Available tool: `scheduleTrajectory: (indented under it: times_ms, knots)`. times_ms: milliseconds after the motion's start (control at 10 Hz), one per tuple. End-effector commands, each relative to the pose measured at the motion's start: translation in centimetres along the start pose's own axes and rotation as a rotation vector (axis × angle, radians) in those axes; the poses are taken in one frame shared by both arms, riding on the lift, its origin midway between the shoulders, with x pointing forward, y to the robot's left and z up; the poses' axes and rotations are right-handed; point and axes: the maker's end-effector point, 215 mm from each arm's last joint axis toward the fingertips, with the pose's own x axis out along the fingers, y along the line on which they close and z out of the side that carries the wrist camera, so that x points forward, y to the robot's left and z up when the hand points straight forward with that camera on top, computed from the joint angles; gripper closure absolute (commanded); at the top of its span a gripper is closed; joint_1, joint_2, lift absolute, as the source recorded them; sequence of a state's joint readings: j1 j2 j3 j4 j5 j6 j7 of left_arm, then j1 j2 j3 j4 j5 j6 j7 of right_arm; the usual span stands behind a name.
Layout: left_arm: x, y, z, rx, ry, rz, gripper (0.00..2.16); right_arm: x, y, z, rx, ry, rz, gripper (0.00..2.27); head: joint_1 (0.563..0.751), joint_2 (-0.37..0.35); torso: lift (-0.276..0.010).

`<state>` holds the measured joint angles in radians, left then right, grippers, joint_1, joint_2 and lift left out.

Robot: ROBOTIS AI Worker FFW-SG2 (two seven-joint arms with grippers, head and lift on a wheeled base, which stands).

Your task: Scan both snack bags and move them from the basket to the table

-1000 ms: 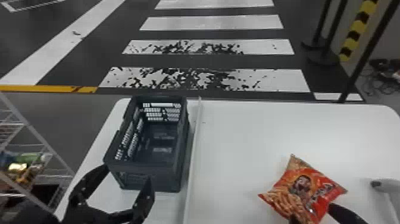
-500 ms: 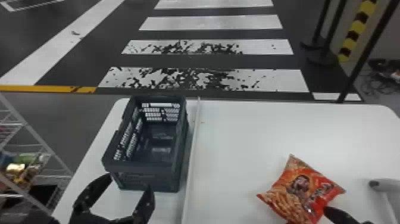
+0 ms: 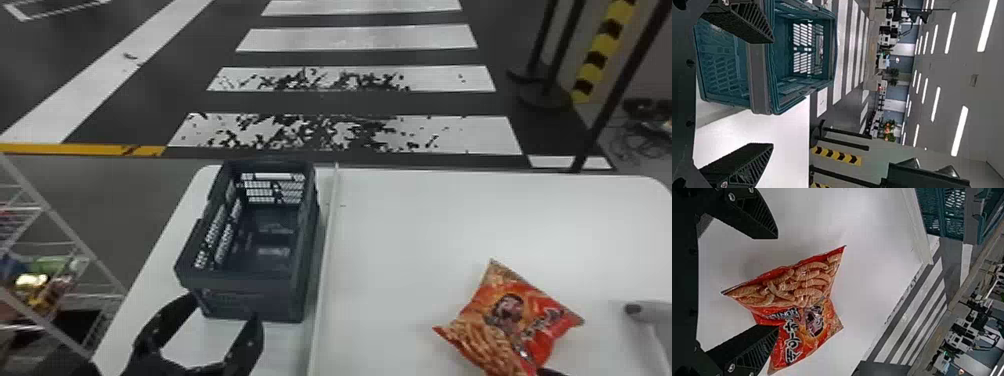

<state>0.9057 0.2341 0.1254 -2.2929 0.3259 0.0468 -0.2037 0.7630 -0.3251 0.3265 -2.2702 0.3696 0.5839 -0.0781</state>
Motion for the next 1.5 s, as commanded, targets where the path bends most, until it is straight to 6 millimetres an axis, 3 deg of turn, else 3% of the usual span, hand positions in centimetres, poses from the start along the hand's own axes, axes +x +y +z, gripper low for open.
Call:
scheduleTrajectory:
  times_ms: [0,400,700,800,900,1000,1200,1400]
  knots:
    - [-0.1,0.5,-0.2,-0.017,0.003,-0.007,0.05,1.0,0.5,-0.1,-0.02,0.012,-0.001,0.12,0.695,0.127,-0.098]
    - [-0.7,1.6,-0.7,-0.007,0.012,0.004,0.05,3.4,0.9,-0.3,-0.082,0.02,-0.009,0.15,0.695,0.167,-0.098]
    - [-0.9,1.7,-0.5,-0.012,0.009,-0.01,0.05,4.1,-0.4,-1.0,-0.122,0.029,-0.037,0.34,0.695,0.163,-0.098]
    - [-0.9,1.6,-0.3,-0.012,0.006,-0.011,0.05,4.3,-0.8,-1.4,-0.131,0.035,-0.042,0.95,0.695,0.153,-0.098]
    - [-0.9,1.5,-0.2,-0.012,0.006,-0.015,0.05,4.3,-0.8,-1.5,-0.135,0.036,-0.044,1.73,0.695,0.142,-0.098]
    - [-0.9,1.4,-0.2,-0.013,0.007,-0.016,0.05,4.3,-1.0,-1.5,-0.143,0.036,-0.049,2.15,0.695,0.138,-0.098]
    - [-0.8,1.1,-0.2,-0.017,0.006,-0.023,0.05,3.5,-1.4,1.2,-0.147,-0.076,-0.077,2.25,0.695,0.125,-0.098]
    - [-0.7,0.7,-0.3,-0.025,0.005,-0.027,0.05,2.1,-3.3,3.5,-0.067,-0.12,-0.096,2.25,0.695,0.135,-0.098]
